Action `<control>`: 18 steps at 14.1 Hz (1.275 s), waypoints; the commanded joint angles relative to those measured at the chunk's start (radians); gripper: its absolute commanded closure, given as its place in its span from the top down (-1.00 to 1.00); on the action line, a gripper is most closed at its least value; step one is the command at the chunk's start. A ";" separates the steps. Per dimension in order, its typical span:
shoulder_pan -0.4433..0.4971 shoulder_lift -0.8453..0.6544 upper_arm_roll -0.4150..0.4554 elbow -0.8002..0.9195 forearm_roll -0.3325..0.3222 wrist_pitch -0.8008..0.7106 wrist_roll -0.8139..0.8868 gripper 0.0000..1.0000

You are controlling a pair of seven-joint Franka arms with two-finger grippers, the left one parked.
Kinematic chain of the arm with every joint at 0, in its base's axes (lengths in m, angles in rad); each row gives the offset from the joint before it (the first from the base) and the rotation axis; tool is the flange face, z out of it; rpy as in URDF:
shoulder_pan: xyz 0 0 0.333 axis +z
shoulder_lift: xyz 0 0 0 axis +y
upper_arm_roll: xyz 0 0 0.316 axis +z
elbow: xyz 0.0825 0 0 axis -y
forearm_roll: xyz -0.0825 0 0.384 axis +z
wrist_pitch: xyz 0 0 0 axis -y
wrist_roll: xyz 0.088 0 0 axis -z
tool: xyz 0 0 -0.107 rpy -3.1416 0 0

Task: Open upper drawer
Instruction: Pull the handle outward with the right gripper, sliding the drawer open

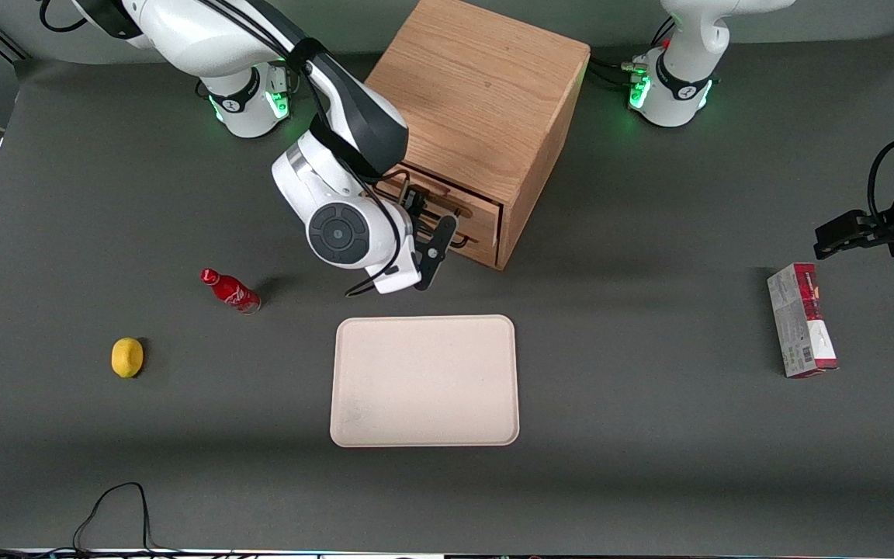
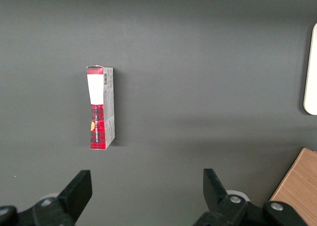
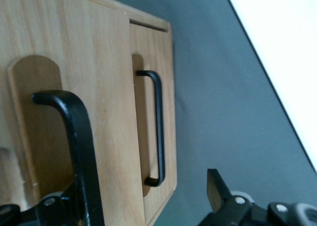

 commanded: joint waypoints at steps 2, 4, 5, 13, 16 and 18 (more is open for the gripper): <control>-0.006 0.005 -0.007 0.001 -0.035 0.028 -0.046 1.00; -0.011 0.002 -0.007 0.001 -0.036 0.028 -0.071 1.00; -0.012 -0.001 -0.007 0.002 -0.036 0.027 -0.072 1.00; -0.035 -0.012 -0.007 0.031 -0.053 0.022 -0.084 1.00; -0.043 -0.009 -0.008 0.039 -0.064 0.022 -0.088 1.00; -0.066 -0.007 -0.008 0.041 -0.069 0.024 -0.088 1.00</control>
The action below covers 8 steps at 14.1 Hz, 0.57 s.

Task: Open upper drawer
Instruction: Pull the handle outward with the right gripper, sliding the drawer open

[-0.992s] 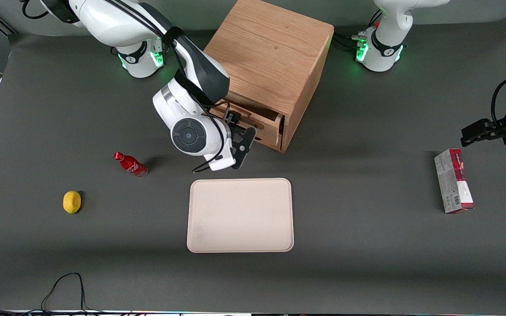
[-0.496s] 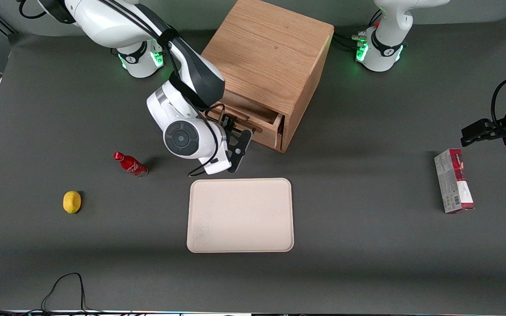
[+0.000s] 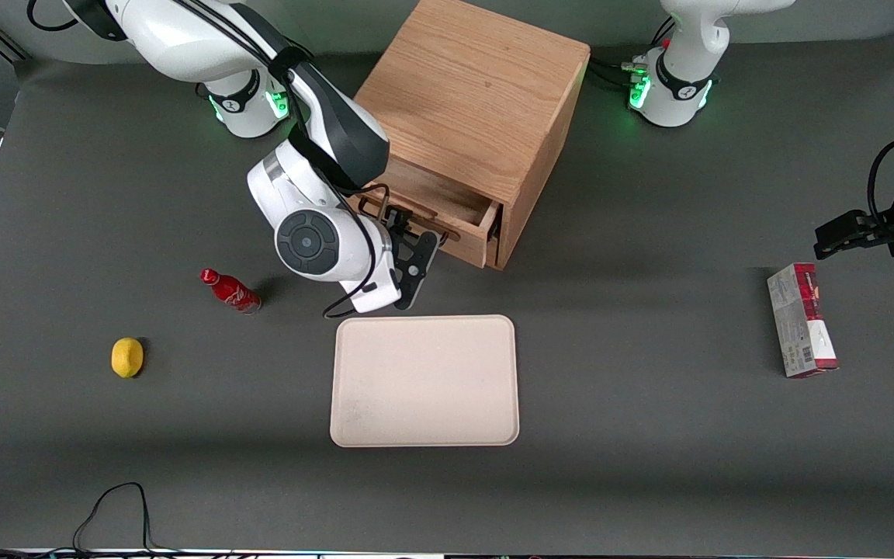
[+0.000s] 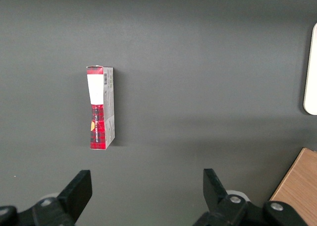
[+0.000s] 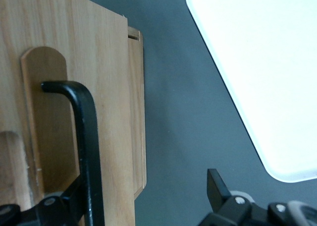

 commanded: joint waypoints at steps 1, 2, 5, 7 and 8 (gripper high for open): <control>-0.023 -0.005 0.001 0.006 -0.019 0.003 -0.029 1.00; -0.023 -0.005 0.001 0.006 -0.020 0.003 -0.049 1.00; -0.029 0.004 -0.007 0.015 -0.020 0.010 -0.057 1.00; -0.039 0.012 -0.008 0.022 -0.019 0.011 -0.060 1.00; -0.047 0.025 -0.007 0.034 -0.017 0.017 -0.060 1.00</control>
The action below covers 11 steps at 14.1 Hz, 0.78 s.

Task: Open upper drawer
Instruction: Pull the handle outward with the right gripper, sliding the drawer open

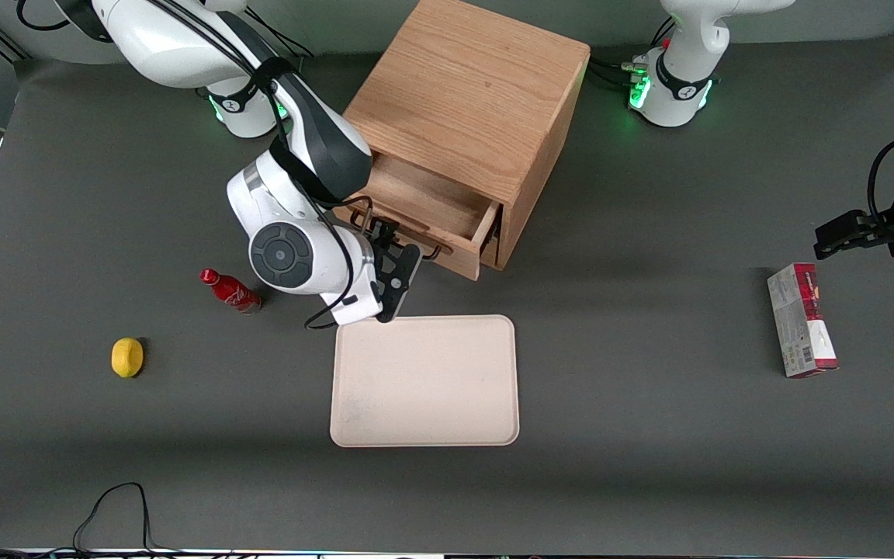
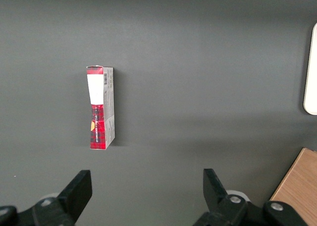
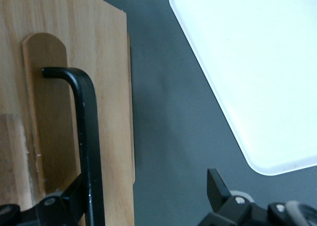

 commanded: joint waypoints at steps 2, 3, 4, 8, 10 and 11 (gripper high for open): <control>-0.017 0.045 -0.002 0.052 -0.015 0.016 -0.027 1.00; -0.020 0.054 -0.003 0.061 -0.015 0.023 -0.027 1.00; -0.032 0.065 -0.001 0.067 -0.013 0.029 -0.027 1.00; -0.042 0.089 -0.001 0.101 -0.013 0.039 -0.047 1.00; -0.054 0.102 -0.001 0.117 -0.013 0.040 -0.047 1.00; -0.054 0.106 -0.001 0.127 -0.012 0.039 -0.049 1.00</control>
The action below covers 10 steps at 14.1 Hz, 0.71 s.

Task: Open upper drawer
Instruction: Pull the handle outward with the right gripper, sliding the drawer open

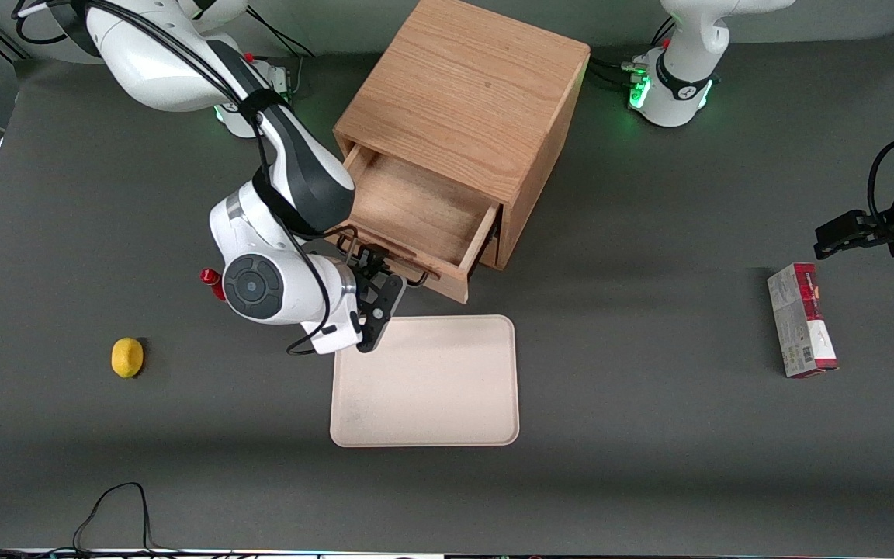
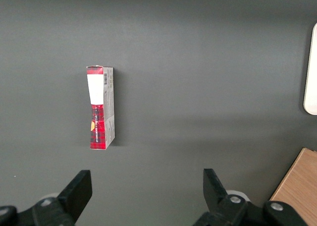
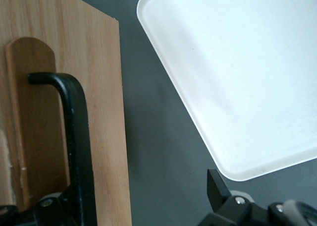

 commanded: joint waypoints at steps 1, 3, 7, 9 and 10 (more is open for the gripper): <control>-0.010 0.049 0.004 0.073 -0.013 0.004 -0.022 1.00; -0.016 0.057 0.004 0.089 -0.012 0.004 -0.020 1.00; -0.032 0.057 0.004 0.095 -0.012 0.004 -0.018 1.00; -0.038 0.058 0.004 0.098 -0.012 0.002 -0.018 1.00; -0.047 0.057 0.004 0.100 -0.010 0.002 -0.018 1.00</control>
